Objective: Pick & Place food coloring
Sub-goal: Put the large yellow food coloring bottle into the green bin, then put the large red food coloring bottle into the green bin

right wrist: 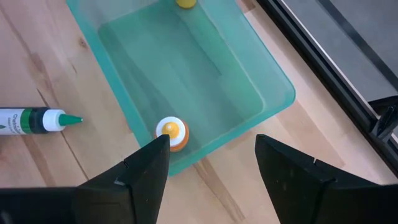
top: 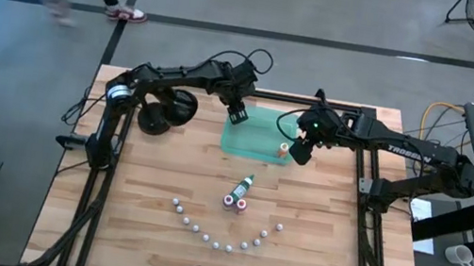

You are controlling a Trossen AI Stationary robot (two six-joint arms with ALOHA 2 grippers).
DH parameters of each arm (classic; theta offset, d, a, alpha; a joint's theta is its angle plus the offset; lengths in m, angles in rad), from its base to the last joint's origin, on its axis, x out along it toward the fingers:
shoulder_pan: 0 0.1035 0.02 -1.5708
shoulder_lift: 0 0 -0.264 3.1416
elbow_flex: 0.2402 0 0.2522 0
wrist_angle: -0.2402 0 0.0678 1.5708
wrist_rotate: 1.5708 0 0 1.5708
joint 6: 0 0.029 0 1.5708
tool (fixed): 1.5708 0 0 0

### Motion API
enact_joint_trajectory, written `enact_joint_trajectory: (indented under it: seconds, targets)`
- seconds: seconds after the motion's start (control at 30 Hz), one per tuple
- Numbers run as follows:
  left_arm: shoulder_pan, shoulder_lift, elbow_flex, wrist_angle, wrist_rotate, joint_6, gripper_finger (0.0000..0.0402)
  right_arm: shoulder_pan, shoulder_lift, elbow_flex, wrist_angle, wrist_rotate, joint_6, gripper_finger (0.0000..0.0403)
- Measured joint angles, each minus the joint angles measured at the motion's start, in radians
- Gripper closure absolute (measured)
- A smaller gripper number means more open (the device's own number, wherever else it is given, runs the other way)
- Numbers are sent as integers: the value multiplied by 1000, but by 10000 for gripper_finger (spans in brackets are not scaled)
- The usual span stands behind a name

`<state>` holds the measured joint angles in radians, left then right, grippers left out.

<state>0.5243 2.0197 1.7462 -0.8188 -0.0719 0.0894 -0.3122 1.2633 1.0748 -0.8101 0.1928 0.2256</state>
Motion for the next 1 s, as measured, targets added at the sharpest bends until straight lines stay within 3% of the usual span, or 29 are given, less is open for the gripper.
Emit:
enact_joint_trajectory:
  seconds: [0.27, 0.57, 0.83, 1.0]
  targets:
    - [-6, -36, 20, -23, 0, -11, 272, 0, 0, 0, 1, 0, -11, 174]
    - [-33, -216, 19, -60, -6, -37, 272, 0, 5, 0, 1, -11, -73, 174]
    - [-132, -376, 7, -124, 3, -142, 272, 0, 76, 0, 9, -21, -136, 174]
    - [-221, -431, -67, -125, 1, -135, 271, 3, 124, 0, 8, -79, -132, 174]
